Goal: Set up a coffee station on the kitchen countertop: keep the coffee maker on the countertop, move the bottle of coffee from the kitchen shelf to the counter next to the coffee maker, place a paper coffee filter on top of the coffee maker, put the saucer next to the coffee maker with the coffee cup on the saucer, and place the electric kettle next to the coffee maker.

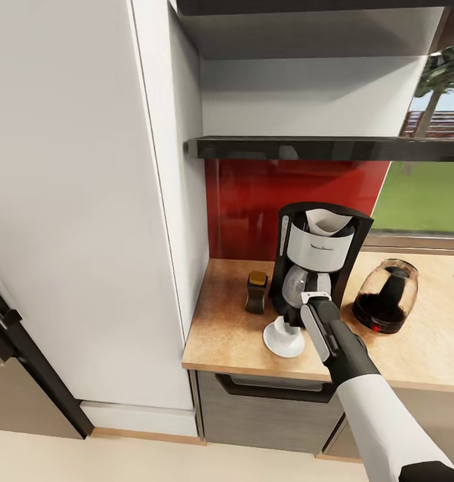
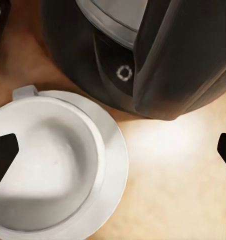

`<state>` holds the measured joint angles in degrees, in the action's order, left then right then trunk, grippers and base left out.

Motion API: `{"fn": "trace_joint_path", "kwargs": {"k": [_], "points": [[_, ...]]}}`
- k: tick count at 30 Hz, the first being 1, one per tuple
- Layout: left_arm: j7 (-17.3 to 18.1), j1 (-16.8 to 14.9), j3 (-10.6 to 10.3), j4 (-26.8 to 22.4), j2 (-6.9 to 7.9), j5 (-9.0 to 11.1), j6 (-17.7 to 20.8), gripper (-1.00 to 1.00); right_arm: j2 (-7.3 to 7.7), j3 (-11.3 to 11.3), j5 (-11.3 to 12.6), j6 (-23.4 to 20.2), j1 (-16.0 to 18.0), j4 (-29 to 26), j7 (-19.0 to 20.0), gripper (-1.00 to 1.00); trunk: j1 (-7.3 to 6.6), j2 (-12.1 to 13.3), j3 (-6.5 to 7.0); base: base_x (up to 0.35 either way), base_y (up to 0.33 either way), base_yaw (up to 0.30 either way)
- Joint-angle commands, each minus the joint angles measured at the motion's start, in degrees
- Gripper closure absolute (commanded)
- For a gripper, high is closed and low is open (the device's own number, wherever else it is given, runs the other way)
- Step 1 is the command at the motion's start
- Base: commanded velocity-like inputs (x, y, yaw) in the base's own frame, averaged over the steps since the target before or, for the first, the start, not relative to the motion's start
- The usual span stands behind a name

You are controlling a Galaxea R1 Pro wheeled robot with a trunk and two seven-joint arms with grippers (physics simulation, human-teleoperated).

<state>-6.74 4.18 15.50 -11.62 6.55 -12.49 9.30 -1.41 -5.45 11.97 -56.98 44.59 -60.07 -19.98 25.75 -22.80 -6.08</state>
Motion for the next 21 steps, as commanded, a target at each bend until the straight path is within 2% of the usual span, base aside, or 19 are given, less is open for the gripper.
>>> {"fn": "trace_joint_path", "kwargs": {"k": [1, 9, 21], "points": [[0.1, 0.0, 0.4, -0.2, -0.05, -0.6, 0.4, -1.0, 0.01, -0.1, 0.6, -0.2, 0.1, -0.1, -0.6, -1.0, 0.04, -0.1, -0.11, 0.0, 0.0, 0.0], [0.1, 0.0, 0.3, -0.2, -0.05, -0.7, 0.4, -1.0, 0.01, -0.2, 0.6, -0.2, 0.1, -0.1, -0.6, -1.0, 0.04, -0.1, -0.11, -0.038, -0.002, 0.0], [0.1, 0.0, 0.2, -0.2, -0.05, -0.8, 0.4, -1.0, 0.01, -0.2, 0.6, -0.2, 0.1, -0.1, -0.6, -1.0, 0.04, -0.1, -0.11, -0.285, -0.077, 0.0]]}}
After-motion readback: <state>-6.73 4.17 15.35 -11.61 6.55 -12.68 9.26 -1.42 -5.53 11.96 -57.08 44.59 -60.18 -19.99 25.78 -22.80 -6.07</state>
